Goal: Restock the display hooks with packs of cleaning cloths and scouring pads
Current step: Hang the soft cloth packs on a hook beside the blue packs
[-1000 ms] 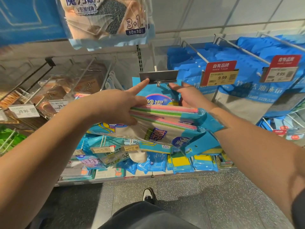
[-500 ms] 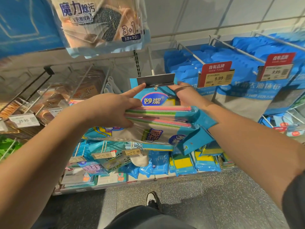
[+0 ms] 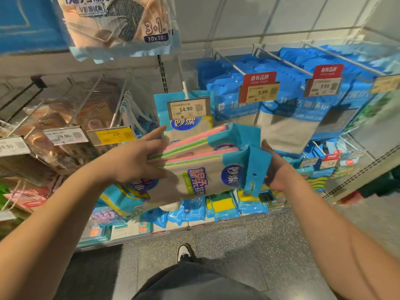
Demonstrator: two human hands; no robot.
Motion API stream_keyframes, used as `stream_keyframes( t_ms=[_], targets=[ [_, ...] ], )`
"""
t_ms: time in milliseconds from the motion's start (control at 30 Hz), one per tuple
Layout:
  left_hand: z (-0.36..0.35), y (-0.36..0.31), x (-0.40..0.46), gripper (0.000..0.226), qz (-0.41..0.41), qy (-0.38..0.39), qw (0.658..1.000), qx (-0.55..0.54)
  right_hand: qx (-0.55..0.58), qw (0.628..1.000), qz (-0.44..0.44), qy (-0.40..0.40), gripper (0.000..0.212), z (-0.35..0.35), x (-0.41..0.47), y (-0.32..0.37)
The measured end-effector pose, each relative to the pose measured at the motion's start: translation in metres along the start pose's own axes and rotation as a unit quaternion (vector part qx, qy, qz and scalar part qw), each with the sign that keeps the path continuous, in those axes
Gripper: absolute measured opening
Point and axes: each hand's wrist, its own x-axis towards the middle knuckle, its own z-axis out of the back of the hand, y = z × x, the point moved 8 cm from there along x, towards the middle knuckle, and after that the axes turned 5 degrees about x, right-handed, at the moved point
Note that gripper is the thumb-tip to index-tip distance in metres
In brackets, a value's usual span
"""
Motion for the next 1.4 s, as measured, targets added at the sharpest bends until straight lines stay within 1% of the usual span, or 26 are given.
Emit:
stream_keyframes(
  t_ms=[67,100,167,200,233,267,367,400,433,500,567,600,700,800,833,900,933,967,1033,1067,1100,1133,1167,1300,1400],
  targets=[
    [-0.013,0.006,-0.008,0.079,0.031,-0.011,0.996,-0.083,0.054,0.998,0.027,0.035,0.052,0.003,-0.003,-0.005],
    [-0.019,0.009,-0.012,0.072,0.049,-0.019,0.991,-0.127,0.071,0.995,0.037,0.054,0.055,0.002,-0.005,-0.008],
    [-0.033,0.015,-0.019,0.056,0.098,-0.038,0.974,-0.203,0.100,0.991,0.065,0.059,0.065,0.003,-0.005,-0.013],
    [-0.040,0.019,-0.023,0.050,0.121,-0.043,0.964,-0.233,0.109,0.989,0.070,0.068,0.071,0.002,-0.002,-0.016],
    [-0.047,0.023,-0.026,0.048,0.137,-0.045,0.955,-0.259,0.106,0.989,0.072,0.074,0.073,-0.002,-0.003,-0.019],
    [-0.052,0.026,-0.030,0.047,0.147,-0.043,0.947,-0.282,0.099,0.990,0.072,0.073,0.068,-0.006,-0.004,-0.021],
    [-0.061,0.032,-0.040,0.051,0.153,-0.020,0.933,-0.325,0.053,0.995,0.059,0.055,0.032,-0.010,0.000,-0.021],
    [-0.062,0.034,-0.044,0.052,0.153,-0.012,0.931,-0.330,0.027,0.997,0.059,0.049,0.024,-0.011,0.002,-0.018],
    [-0.063,0.034,-0.046,0.052,0.149,-0.003,0.932,-0.330,-0.003,0.997,0.061,0.043,0.021,-0.012,0.004,-0.014],
    [-0.064,0.037,-0.050,0.052,0.143,0.018,0.939,-0.313,-0.070,0.996,0.042,0.036,0.020,-0.019,0.008,-0.010],
    [-0.065,0.041,-0.052,0.060,0.142,0.039,0.948,-0.283,-0.085,0.996,0.027,0.021,0.013,-0.025,0.011,-0.008],
    [-0.066,0.041,-0.053,0.065,0.141,0.046,0.953,-0.264,-0.076,0.997,0.030,0.010,0.010,-0.027,0.011,-0.006],
    [-0.075,0.039,-0.054,0.072,0.118,0.058,0.962,-0.241,-0.013,0.999,0.042,-0.006,0.014,-0.036,0.014,0.000],
    [-0.087,0.028,-0.052,0.079,0.095,0.084,0.974,-0.185,0.035,0.998,0.050,-0.017,0.018,-0.036,0.020,-0.005],
    [-0.091,0.026,-0.050,0.083,0.087,0.092,0.978,-0.164,0.045,0.997,0.053,-0.025,0.021,-0.034,0.022,-0.007],
    [-0.096,0.025,-0.052,0.087,0.104,0.112,0.980,-0.131,0.078,0.993,0.071,-0.051,0.043,-0.023,0.029,-0.007],
    [-0.099,0.025,-0.056,0.084,0.108,0.130,0.980,-0.105,0.080,0.991,0.092,-0.063,0.049,-0.020,0.028,-0.001],
    [-0.100,0.026,-0.060,0.074,0.106,0.141,0.982,-0.071,0.067,0.989,0.112,-0.070,0.051,-0.013,0.031,0.007],
    [-0.101,0.031,-0.068,0.048,0.094,0.166,0.981,0.016,0.019,0.990,0.127,-0.061,0.065,-0.011,0.033,0.018],
    [-0.103,0.035,-0.072,0.049,0.093,0.183,0.978,0.035,-0.010,0.991,0.122,-0.051,0.068,-0.015,0.030,0.021],
    [-0.104,0.038,-0.074,0.053,0.090,0.197,0.975,0.044,-0.045,0.991,0.119,-0.039,0.056,-0.020,0.032,0.022],
    [-0.103,0.039,-0.073,0.056,0.085,0.204,0.974,0.043,-0.081,0.990,0.116,-0.021,0.034,-0.028,0.031,0.023],
    [-0.100,0.035,-0.071,0.057,0.080,0.205,0.975,0.043,-0.116,0.987,0.115,0.000,0.018,-0.034,0.033,0.023],
    [-0.076,0.011,-0.051,0.053,0.052,0.204,0.977,0.038,-0.236,0.966,0.102,0.010,0.015,-0.050,0.038,0.028],
    [-0.047,-0.009,-0.026,0.042,0.040,0.171,0.982,0.071,-0.287,0.952,0.108,0.002,0.013,-0.060,0.042,0.038]
  ],
)
